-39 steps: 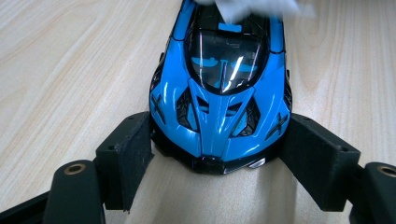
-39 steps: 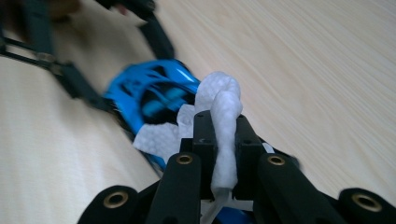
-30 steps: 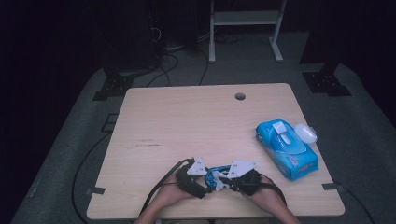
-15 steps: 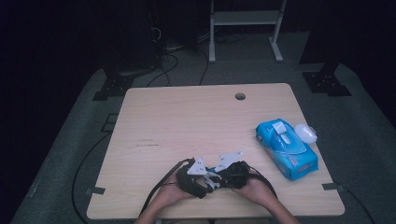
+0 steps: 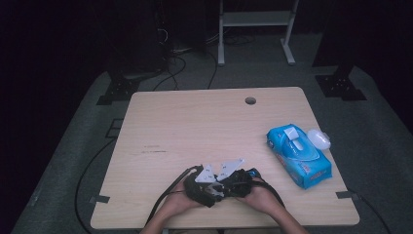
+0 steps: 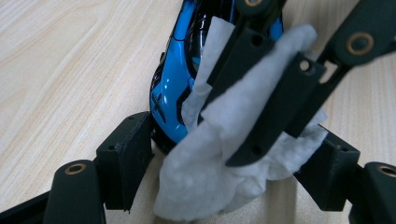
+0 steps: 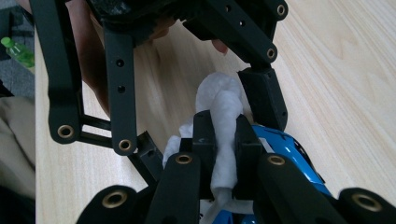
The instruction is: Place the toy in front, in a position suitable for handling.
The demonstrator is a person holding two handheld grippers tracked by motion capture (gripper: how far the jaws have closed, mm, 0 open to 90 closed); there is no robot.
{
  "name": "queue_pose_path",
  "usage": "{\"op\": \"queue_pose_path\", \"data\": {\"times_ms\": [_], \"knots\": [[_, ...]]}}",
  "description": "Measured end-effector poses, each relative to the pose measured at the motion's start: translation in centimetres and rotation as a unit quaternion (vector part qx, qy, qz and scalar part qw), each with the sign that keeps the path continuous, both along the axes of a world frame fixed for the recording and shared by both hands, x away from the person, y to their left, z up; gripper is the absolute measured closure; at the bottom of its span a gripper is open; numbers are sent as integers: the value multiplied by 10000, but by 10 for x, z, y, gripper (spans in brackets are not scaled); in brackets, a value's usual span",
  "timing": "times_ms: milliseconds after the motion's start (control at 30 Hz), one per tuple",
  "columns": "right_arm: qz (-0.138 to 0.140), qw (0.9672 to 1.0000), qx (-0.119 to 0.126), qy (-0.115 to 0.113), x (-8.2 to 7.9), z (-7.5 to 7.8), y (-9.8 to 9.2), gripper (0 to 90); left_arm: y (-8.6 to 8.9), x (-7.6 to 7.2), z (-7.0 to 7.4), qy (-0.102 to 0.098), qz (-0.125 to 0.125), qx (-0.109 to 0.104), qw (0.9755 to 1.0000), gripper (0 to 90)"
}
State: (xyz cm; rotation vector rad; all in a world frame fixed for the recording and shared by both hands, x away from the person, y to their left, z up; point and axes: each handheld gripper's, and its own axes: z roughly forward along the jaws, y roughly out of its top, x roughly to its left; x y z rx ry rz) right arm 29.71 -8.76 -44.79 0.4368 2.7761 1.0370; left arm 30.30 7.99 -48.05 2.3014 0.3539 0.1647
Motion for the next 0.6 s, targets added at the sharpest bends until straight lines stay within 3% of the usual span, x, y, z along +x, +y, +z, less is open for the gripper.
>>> {"op": "queue_pose_path", "data": {"times_ms": [333, 600], "knots": [[-288, 9995, 74, 106, 1, 7, -27, 825, 1, 0, 0, -5, -23, -5, 10000, 261], [-11, 9996, 169, 213, -1, 2, -12, 825, 1, 0, 0, -14, -42, 24, 10000, 261]]}}
